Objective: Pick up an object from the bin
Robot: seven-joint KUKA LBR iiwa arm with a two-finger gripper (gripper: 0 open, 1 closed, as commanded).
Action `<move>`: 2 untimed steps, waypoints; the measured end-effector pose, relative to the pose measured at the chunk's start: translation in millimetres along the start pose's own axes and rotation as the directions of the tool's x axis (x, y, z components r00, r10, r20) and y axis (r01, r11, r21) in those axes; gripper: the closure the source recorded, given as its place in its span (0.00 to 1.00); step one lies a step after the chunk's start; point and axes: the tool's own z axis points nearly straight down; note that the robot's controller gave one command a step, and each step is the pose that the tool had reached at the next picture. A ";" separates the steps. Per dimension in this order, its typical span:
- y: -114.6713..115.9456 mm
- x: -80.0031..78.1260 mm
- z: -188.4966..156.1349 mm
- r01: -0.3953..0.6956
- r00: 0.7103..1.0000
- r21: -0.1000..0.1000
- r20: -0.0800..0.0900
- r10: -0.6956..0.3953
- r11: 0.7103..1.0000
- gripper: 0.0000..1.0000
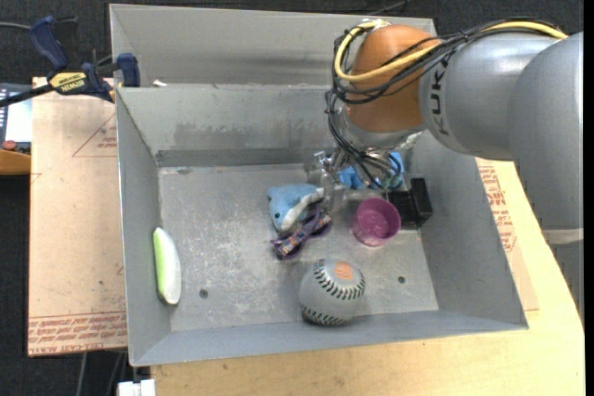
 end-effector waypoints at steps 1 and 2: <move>0.1 0.7 0.8 0.000 1.000 -0.001 -0.001 0.000 1.000 0.00; -0.1 0.4 0.5 -0.001 1.000 -0.001 -0.001 0.001 1.000 1.00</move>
Offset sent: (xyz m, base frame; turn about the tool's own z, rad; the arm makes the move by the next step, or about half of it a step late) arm 0.0000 0.0000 0.0000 0.0000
